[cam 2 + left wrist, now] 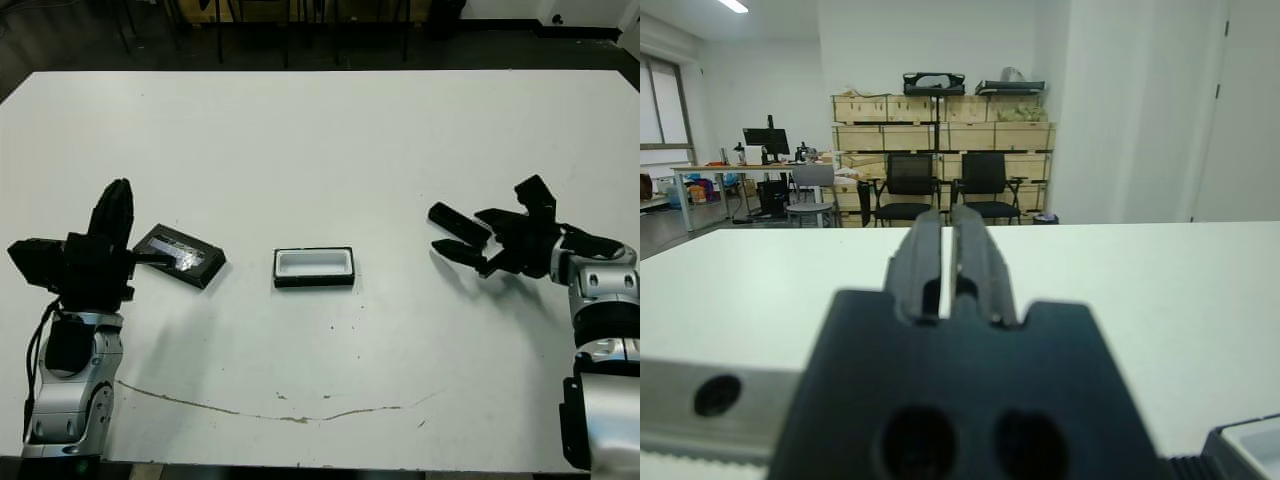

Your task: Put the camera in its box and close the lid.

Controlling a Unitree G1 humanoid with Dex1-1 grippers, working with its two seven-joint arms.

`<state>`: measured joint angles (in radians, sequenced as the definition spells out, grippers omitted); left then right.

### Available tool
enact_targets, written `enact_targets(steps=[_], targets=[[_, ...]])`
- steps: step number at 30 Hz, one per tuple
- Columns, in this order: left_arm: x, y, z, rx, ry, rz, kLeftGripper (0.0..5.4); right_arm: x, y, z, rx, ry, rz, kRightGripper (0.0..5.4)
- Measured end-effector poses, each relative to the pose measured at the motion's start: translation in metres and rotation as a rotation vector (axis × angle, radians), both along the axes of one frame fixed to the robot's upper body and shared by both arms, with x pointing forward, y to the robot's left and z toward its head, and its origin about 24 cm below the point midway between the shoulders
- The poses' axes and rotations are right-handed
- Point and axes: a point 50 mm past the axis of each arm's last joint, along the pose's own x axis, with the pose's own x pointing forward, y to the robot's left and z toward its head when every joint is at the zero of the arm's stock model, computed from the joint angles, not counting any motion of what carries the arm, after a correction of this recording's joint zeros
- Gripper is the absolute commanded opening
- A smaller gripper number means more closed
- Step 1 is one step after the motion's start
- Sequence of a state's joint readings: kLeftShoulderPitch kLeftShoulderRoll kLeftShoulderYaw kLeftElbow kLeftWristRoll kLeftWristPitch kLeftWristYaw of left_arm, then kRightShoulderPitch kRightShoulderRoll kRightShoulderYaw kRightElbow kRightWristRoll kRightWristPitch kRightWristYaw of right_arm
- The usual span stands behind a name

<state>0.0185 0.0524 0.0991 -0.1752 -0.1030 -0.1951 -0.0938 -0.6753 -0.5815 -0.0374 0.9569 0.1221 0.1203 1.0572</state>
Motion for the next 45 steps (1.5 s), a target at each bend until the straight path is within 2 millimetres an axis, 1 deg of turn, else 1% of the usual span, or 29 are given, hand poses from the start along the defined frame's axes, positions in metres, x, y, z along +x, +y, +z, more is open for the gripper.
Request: enact_targets(steps=[9,10,13,24,29,35,38,41,45], targets=[[-0.0004,0.0001,-0.0003,0.0,0.002,-0.001,0.0,-0.0018,-0.0006,-0.0025,-0.007,0.012,-0.021,5.39],[-0.0004,0.0,-0.0003,0.0,0.001,-0.001,0.0,-0.0015,-0.0005,-0.0021,-0.01,0.014,-0.029,5.29],[-0.0005,0.0001,-0.0004,0.0,0.002,0.0,0.0,-0.0017,0.0002,-0.0031,-0.048,-0.001,-0.05,4.93],[-0.0016,0.001,-0.0015,0.001,0.007,0.001,0.0,-0.0013,0.003,-0.0033,-0.193,-0.126,-0.04,2.93],[-0.0016,0.0012,-0.0015,0.0,0.007,0.002,0.0,-0.0017,0.0038,-0.0053,-0.213,-0.121,-0.021,2.02],[-0.0017,0.0013,-0.0015,-0.005,0.007,0.002,0.0,-0.0008,0.0041,-0.0027,-0.242,-0.105,0.029,0.97],[-0.0017,0.0012,-0.0014,-0.003,0.007,0.003,0.0,0.0011,0.0044,0.0005,-0.247,-0.062,0.053,0.79],[-0.0018,0.0013,-0.0013,-0.002,0.006,0.006,0.0,0.0019,0.0025,0.0024,-0.239,-0.022,0.061,0.78],[-0.0018,0.0016,-0.0012,-0.003,0.006,0.006,0.0,0.0027,0.0033,0.0042,-0.268,-0.02,0.078,0.78]])
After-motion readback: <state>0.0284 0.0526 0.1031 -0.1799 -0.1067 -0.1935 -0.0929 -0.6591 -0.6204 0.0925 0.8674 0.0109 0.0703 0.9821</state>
